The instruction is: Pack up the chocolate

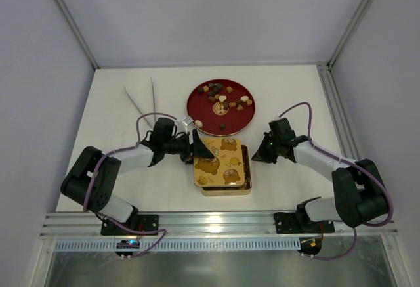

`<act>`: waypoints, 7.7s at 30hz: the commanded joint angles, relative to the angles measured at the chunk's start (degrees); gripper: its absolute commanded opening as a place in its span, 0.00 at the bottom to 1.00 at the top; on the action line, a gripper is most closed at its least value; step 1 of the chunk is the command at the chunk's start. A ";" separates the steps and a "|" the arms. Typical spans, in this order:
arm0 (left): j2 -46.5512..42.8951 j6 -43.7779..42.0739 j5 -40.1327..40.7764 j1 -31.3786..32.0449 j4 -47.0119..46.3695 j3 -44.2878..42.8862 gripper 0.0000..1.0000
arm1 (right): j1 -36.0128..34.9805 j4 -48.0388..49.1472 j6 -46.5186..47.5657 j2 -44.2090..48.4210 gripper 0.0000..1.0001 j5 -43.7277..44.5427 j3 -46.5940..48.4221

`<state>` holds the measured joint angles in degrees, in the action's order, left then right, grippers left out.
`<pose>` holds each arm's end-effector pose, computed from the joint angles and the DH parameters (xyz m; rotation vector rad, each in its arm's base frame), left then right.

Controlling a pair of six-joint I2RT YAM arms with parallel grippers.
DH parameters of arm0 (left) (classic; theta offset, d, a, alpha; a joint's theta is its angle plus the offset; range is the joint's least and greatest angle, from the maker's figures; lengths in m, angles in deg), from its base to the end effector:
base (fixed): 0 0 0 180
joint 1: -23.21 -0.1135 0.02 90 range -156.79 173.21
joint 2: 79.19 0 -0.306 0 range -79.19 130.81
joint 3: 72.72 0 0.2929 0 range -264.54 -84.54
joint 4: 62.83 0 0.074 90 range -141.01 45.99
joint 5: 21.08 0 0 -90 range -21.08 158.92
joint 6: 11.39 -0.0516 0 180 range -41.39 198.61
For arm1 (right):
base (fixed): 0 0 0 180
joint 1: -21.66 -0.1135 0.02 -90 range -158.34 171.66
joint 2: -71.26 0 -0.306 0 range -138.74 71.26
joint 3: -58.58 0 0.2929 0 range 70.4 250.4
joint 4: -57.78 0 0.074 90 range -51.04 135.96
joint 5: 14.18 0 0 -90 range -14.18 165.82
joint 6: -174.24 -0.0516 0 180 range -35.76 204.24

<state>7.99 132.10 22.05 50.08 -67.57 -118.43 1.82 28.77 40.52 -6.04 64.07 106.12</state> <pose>0.2613 -0.1746 0.1598 -0.0457 2.5027 -1.6015 0.2519 0.1020 0.1602 0.4851 2.6710 0.6368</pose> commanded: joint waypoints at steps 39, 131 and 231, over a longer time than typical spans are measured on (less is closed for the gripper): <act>-8.16 -14.46 2.22 -6.66 30.52 -7.33 0.67 | -1.61 4.45 -1.36 -1.28 0.04 -0.03 -1.18; 6.34 -30.38 28.33 11.54 63.40 -32.38 0.51 | -14.62 0.31 0.92 -3.56 0.04 13.40 5.14; -9.11 -26.18 35.44 6.09 59.11 -38.97 0.68 | -9.34 -8.29 13.13 12.25 0.57 11.30 17.53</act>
<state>4.27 103.76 54.98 56.55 -4.40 -155.79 -7.77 21.69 50.64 1.54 72.62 118.60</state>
